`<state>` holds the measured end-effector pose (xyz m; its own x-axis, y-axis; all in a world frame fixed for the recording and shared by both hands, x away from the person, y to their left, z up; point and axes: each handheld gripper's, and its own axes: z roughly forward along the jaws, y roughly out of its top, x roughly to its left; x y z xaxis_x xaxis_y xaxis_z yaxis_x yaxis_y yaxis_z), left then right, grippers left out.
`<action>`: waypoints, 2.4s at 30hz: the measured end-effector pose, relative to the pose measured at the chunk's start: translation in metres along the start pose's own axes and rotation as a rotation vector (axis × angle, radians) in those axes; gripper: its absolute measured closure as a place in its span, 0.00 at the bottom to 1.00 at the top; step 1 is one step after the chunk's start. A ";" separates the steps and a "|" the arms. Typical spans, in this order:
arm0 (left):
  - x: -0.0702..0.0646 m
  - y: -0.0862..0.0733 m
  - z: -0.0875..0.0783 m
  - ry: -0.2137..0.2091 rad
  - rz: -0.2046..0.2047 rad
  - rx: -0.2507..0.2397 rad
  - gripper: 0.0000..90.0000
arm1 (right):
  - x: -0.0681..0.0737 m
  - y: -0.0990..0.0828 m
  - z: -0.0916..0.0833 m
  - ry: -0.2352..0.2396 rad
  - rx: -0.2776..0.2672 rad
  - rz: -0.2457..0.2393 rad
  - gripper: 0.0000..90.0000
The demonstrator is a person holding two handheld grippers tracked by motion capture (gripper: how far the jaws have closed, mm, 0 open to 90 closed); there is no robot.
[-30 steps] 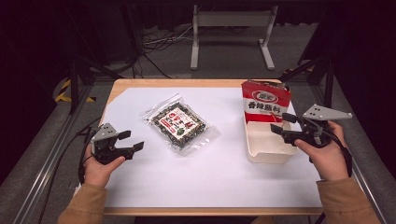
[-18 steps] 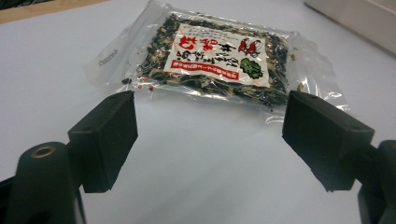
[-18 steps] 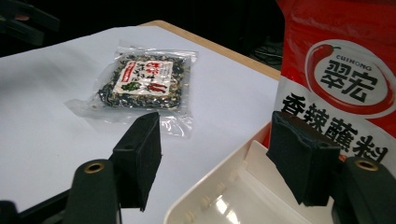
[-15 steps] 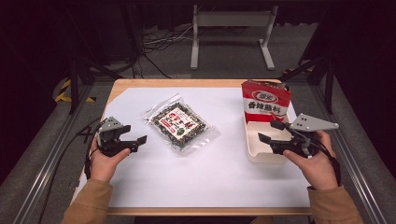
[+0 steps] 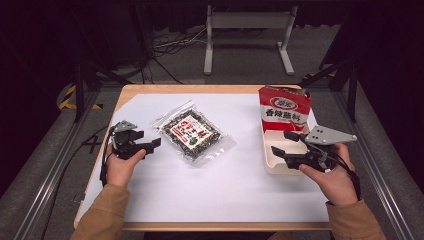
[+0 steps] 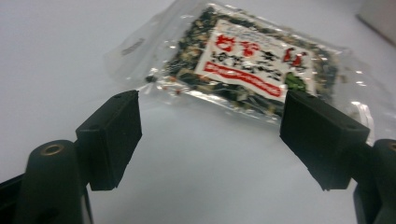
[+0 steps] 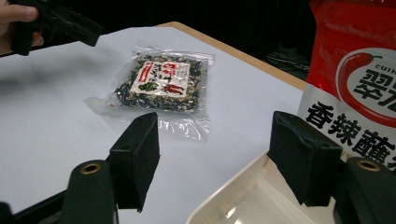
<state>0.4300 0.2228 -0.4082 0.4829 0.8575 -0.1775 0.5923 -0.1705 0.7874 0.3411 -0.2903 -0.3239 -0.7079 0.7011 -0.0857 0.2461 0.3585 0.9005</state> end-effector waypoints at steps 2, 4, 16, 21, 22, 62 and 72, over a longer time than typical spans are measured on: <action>0.007 0.002 0.003 0.003 -0.029 -0.011 0.24 | 0.000 0.000 0.000 0.004 -0.003 -0.003 0.38; 0.013 0.005 0.006 -0.005 -0.048 -0.003 0.25 | 0.001 0.000 0.001 0.007 -0.003 -0.004 0.38; 0.023 0.042 0.016 0.065 0.006 -0.013 0.23 | 0.007 -0.003 0.002 0.025 0.005 -0.012 0.37; 0.038 0.043 0.032 0.061 -0.030 -0.040 0.24 | 0.009 -0.006 -0.002 0.021 0.003 -0.006 0.37; 0.038 0.043 0.032 0.061 -0.030 -0.040 0.25 | 0.009 -0.006 -0.003 0.021 0.004 -0.005 0.37; 0.056 0.024 0.090 -0.034 -0.148 0.082 0.56 | 0.022 -0.014 -0.003 0.087 -0.006 -0.037 0.36; 0.049 0.025 0.092 -0.004 -0.114 0.085 0.88 | 0.022 -0.013 -0.004 0.090 -0.018 -0.038 0.36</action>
<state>0.5279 0.2163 -0.4513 0.4116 0.8718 -0.2657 0.6962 -0.1127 0.7089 0.3196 -0.2819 -0.3361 -0.7731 0.6290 -0.0820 0.2065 0.3719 0.9050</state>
